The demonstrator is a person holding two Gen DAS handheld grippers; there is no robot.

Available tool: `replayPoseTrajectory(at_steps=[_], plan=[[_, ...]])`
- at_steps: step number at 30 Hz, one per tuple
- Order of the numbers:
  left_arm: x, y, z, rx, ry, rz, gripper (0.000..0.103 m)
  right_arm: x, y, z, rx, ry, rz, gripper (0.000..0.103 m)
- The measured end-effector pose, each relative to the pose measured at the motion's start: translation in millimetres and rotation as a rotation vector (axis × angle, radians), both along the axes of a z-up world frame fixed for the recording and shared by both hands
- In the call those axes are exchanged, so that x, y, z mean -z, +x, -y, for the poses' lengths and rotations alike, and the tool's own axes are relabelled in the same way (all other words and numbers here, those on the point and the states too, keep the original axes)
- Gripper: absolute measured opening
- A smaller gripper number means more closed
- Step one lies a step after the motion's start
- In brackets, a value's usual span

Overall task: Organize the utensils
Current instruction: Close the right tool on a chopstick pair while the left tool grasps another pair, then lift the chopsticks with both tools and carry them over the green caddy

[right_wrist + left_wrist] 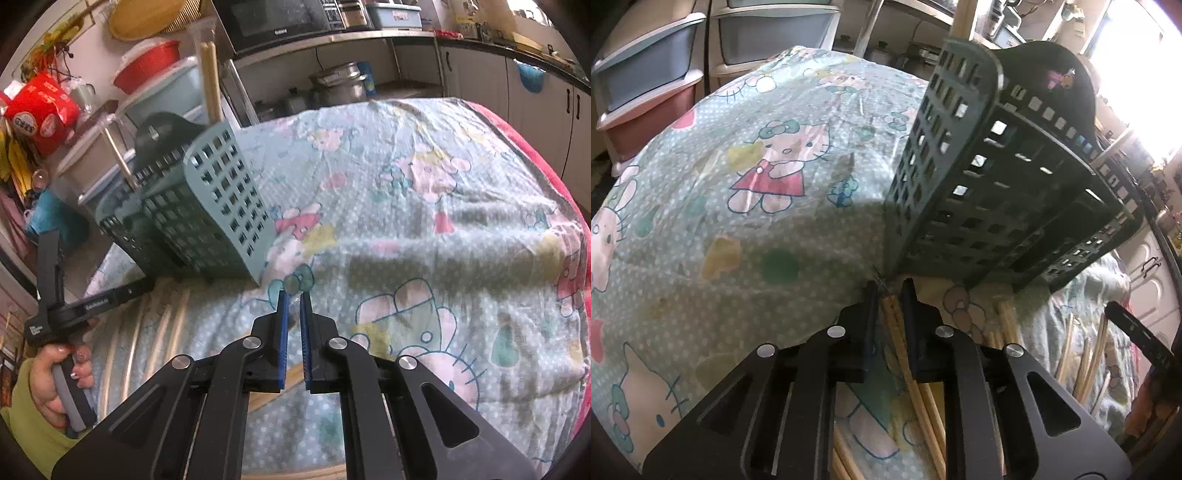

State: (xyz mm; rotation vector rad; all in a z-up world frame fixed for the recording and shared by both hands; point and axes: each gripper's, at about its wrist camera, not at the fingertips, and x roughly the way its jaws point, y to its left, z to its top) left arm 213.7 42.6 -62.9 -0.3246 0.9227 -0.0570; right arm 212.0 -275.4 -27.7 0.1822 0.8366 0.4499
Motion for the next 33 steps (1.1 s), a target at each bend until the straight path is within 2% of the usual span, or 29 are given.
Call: replayPoseTrajectory(at_steps=[4, 10, 16, 25, 33], plan=[[-10, -8, 2, 0.024, -0.036, 0.032, 0.007, -13, -7, 2, -0.001, 0.016, 0.036, 0.006], [-45, -22, 11, 0.075, -0.083, 0.135, 0.007, -37, -19, -2, -0.011, 0.039, 0.102, 0.006], [-81, -34, 19, 0.11, -0.098, 0.233, 0.006, -60, -34, -4, -0.025, 0.053, 0.164, 0.005], [-122, -44, 27, 0.158, -0.111, 0.339, 0.006, -96, -52, -16, -0.08, 0.049, 0.268, 0.004], [-143, -50, 34, 0.188, -0.105, 0.394, 0.006, -118, -65, -28, -0.12, 0.027, 0.349, 0.004]])
